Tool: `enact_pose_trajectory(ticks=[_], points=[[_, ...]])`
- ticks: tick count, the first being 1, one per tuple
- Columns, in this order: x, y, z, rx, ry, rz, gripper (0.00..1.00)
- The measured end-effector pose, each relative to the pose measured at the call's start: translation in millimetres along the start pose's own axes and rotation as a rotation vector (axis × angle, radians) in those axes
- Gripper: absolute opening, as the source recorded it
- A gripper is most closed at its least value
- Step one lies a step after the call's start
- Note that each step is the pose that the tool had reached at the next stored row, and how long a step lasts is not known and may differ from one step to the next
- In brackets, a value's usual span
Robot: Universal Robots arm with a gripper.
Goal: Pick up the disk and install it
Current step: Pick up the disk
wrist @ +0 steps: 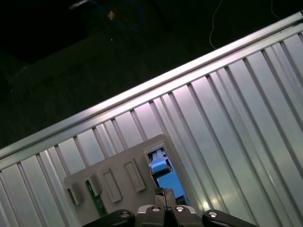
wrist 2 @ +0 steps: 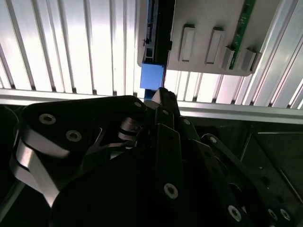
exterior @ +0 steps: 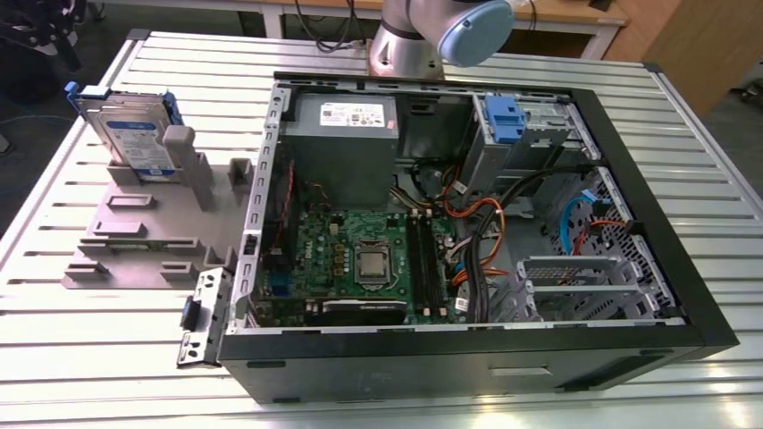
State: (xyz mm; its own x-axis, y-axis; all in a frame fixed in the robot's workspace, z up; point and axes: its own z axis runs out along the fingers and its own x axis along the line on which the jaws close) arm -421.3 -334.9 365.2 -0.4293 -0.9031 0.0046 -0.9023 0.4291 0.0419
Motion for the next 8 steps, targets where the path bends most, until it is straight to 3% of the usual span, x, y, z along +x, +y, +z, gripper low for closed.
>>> enact_pose_trajectory(ticks=[8], points=[[0.0, 0.0, 0.2, 0.0005, 0.0032, -0.077, 0.11]])
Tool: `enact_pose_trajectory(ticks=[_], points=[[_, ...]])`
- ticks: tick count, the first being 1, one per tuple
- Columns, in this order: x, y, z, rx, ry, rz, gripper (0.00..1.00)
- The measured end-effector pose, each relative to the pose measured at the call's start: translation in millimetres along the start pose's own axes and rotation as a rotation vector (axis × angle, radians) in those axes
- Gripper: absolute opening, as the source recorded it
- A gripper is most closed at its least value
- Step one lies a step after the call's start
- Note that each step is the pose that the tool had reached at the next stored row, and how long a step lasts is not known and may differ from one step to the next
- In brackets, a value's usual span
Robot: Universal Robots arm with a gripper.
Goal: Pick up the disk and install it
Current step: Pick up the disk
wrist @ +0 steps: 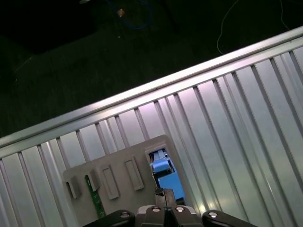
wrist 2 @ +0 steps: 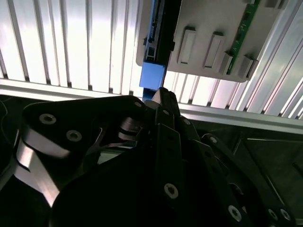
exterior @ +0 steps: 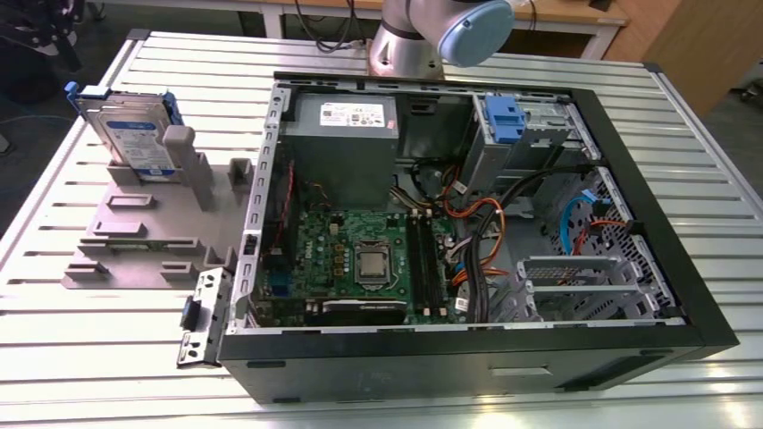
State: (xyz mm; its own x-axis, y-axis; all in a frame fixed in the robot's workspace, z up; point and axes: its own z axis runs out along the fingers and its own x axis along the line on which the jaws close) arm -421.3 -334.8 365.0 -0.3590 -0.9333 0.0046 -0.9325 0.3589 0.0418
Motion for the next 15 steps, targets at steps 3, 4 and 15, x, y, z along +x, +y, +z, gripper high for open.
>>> enact_pose_trajectory(ticks=[3, 4, 15], points=[[0.0, 0.0, 0.1, 0.0003, 0.0011, -0.029, 0.11], [0.0, 0.0, 0.1, 0.0004, 0.0015, -0.039, 0.11], [0.0, -0.1, 1.3, 0.006, 0.0019, -0.066, 0.11]])
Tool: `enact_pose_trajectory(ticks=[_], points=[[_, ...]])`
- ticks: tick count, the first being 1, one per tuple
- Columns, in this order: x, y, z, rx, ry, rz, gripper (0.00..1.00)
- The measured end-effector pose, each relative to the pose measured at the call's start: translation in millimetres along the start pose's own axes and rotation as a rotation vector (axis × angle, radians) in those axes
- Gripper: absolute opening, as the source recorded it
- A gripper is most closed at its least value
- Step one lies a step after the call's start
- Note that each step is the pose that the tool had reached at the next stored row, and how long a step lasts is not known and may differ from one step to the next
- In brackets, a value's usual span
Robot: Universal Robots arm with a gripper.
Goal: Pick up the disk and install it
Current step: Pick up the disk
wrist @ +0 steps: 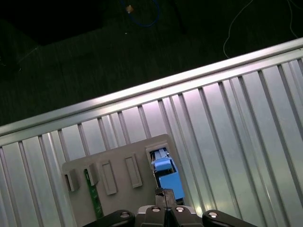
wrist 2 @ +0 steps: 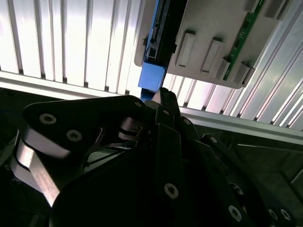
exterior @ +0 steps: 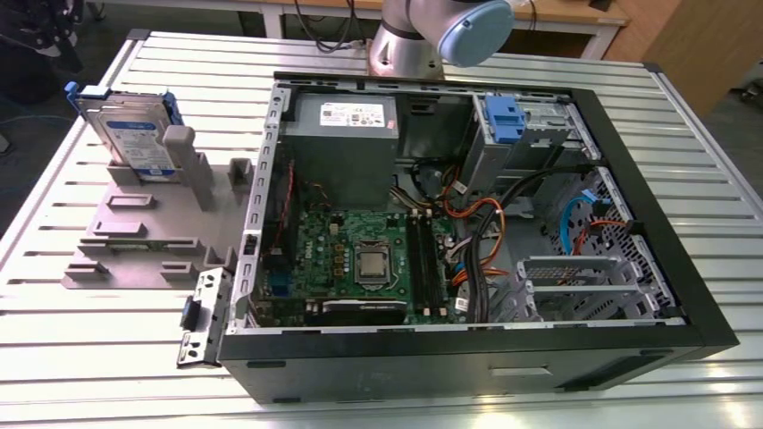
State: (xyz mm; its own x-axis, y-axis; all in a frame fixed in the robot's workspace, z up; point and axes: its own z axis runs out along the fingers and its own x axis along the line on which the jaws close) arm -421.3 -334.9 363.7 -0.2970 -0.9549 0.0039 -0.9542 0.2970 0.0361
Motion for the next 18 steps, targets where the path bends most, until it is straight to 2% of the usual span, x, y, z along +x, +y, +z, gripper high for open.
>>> enact_pose_trajectory(ticks=[6, 8, 11, 16, 17, 18], points=[[0.0, 0.0, 0.3, 0.0021, 0.0007, 0.0, 0.11], [0.0, 0.1, 0.6, 0.0057, 0.002, 0.0, 0.11], [0.0, 0.1, 1.4, 0.013, 0.0, -0.003, 0.11], [0.0, 0.1, 3.5, 0.017, 0.0004, -0.044, 0.11], [0.1, 0.6, 4.3, 0.0195, -0.0001, -0.047, 0.11], [0.6, 2.0, 5.0, 0.0251, -0.0016, -0.047, 0.11]])
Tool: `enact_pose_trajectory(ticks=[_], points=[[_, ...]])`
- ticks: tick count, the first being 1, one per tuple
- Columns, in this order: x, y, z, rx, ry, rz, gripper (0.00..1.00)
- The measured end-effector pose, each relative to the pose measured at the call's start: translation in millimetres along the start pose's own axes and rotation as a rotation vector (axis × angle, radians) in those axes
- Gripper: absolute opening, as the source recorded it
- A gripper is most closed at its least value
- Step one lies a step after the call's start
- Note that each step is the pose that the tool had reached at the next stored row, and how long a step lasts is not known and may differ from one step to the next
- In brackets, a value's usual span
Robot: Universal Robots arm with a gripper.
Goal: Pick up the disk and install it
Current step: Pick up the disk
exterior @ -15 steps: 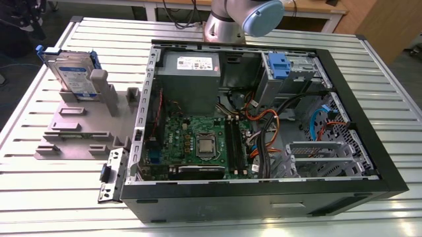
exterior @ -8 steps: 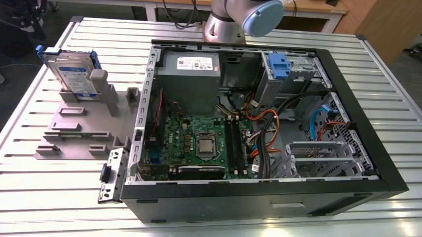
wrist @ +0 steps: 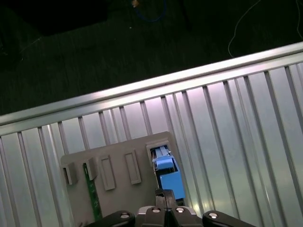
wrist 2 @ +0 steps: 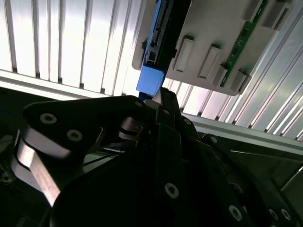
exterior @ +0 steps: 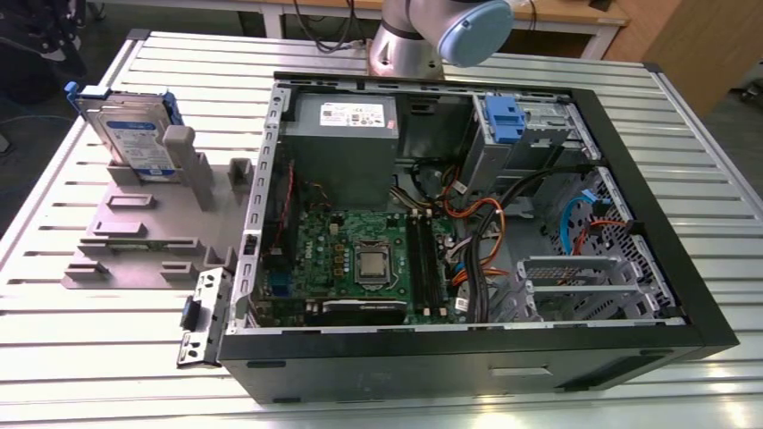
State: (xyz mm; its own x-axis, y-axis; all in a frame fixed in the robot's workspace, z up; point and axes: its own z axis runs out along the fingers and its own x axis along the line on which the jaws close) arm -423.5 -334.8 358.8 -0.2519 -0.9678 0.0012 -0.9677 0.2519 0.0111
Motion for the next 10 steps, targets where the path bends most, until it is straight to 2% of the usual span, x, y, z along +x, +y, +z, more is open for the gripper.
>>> enact_pose_trajectory(ticks=[2, 3, 9, 10], points=[[0.7, 2.5, 1.6, 0.014, -0.0038, 0.0, 0.11], [0.8, 2.6, 2.1, 0.0167, -0.0046, 0.0, 0.11], [0.6, 2.6, 3.9, 0.0175, -0.0049, 0.0, 0.11], [0.4, 2.7, 4.2, 0.0174, -0.0049, 0.0, 0.17]])
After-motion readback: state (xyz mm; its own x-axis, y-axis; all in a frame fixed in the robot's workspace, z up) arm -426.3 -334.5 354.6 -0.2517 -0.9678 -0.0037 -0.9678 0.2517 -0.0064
